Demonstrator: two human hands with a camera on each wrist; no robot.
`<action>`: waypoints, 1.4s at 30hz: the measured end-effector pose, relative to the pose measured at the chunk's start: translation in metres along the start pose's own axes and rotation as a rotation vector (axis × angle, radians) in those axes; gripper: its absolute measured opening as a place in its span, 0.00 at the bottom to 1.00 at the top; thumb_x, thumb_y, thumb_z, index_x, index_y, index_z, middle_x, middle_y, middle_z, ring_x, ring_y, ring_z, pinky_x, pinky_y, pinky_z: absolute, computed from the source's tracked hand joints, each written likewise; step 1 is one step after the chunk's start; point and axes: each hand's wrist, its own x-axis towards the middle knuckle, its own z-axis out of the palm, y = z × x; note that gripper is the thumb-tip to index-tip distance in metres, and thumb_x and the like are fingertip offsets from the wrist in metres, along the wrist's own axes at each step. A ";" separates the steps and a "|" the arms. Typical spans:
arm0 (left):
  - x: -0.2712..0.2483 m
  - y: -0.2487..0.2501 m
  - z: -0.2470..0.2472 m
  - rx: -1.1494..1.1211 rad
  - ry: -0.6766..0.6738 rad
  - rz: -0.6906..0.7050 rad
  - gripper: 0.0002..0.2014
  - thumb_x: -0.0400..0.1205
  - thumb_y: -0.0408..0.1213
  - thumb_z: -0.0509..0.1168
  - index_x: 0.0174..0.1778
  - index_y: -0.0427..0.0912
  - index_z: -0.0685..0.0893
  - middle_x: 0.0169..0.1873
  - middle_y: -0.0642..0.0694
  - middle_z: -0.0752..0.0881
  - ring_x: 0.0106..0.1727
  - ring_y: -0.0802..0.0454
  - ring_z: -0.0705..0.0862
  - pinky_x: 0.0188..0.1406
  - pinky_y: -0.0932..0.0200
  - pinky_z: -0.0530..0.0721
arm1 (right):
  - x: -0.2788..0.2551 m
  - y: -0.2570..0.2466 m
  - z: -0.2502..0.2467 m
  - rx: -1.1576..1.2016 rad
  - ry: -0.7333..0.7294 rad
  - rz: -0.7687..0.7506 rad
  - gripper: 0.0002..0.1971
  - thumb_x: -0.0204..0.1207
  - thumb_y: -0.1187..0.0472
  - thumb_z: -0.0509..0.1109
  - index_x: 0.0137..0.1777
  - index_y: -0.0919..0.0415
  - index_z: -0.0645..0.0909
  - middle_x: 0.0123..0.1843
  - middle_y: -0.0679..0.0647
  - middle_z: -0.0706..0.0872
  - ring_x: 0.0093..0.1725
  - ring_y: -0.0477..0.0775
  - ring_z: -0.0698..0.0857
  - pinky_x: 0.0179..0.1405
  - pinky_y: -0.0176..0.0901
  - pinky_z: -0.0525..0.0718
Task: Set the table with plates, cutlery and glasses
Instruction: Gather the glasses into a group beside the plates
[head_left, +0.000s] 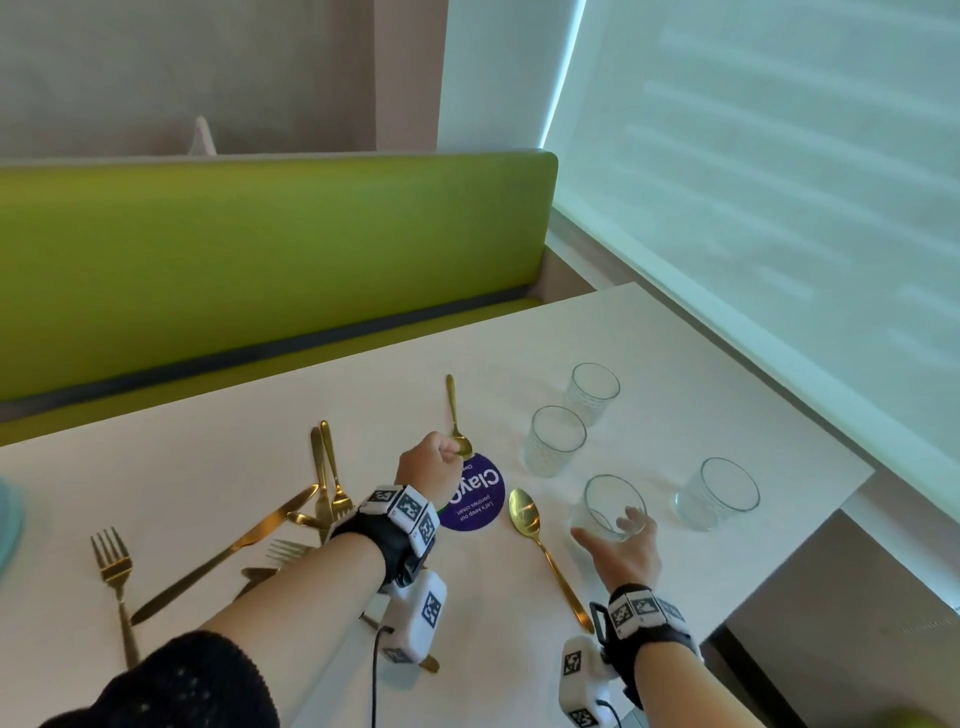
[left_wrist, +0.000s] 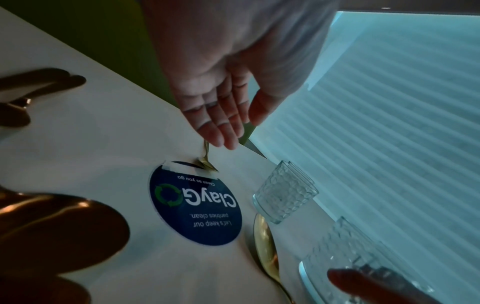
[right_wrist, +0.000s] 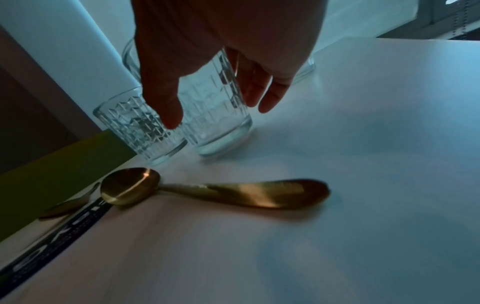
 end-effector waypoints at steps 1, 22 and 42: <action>-0.001 0.002 0.002 0.019 -0.021 0.013 0.12 0.81 0.35 0.63 0.60 0.40 0.81 0.57 0.45 0.87 0.56 0.48 0.85 0.52 0.63 0.80 | 0.000 -0.001 -0.001 -0.013 0.006 -0.019 0.39 0.58 0.58 0.84 0.68 0.59 0.70 0.64 0.58 0.82 0.64 0.61 0.79 0.65 0.52 0.77; -0.002 0.024 0.020 0.011 -0.277 0.162 0.38 0.65 0.40 0.80 0.70 0.43 0.71 0.61 0.50 0.83 0.53 0.58 0.80 0.44 0.74 0.77 | -0.008 -0.092 0.014 0.156 -0.648 -0.245 0.29 0.51 0.51 0.85 0.52 0.59 0.81 0.45 0.54 0.87 0.38 0.45 0.85 0.30 0.29 0.79; 0.033 -0.022 -0.030 -0.190 -0.034 -0.094 0.38 0.59 0.48 0.79 0.66 0.48 0.74 0.61 0.51 0.85 0.63 0.50 0.82 0.53 0.60 0.79 | 0.064 -0.066 0.060 -0.148 -0.242 -0.173 0.49 0.58 0.57 0.86 0.77 0.58 0.63 0.72 0.59 0.78 0.71 0.61 0.77 0.71 0.53 0.73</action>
